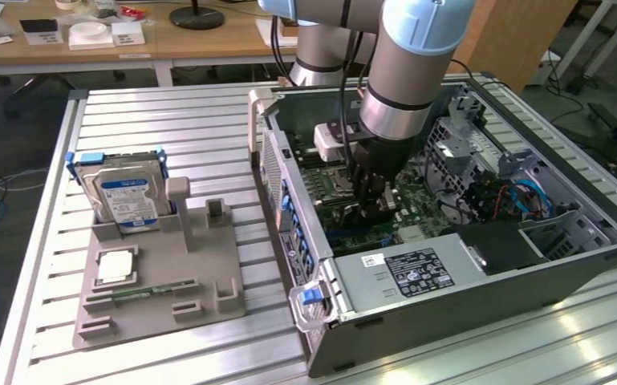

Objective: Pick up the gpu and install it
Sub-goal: 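Insert the gpu into the slot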

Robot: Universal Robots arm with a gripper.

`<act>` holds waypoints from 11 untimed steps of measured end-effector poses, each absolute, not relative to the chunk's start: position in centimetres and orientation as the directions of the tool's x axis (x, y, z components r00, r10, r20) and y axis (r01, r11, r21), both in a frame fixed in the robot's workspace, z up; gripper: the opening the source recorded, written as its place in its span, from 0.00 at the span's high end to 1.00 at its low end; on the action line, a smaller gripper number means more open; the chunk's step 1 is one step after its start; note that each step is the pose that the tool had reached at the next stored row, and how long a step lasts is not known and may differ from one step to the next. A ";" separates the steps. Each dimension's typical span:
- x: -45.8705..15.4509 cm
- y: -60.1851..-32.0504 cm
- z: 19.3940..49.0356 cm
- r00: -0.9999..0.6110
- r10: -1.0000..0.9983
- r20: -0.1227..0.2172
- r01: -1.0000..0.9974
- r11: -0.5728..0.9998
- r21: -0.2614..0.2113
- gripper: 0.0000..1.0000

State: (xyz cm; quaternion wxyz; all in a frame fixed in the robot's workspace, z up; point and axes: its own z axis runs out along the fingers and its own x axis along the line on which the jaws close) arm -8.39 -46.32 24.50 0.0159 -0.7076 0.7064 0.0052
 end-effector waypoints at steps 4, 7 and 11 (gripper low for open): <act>-8.4 -46.3 24.6 0.002 -1.000 -0.030 -1.000 -0.002 -0.015 0.73; -8.4 -46.3 24.6 0.002 -1.000 -0.030 -1.000 -0.002 -0.015 0.73; -8.3 -46.3 24.6 0.002 -1.000 -0.029 -1.000 -0.001 -0.015 0.73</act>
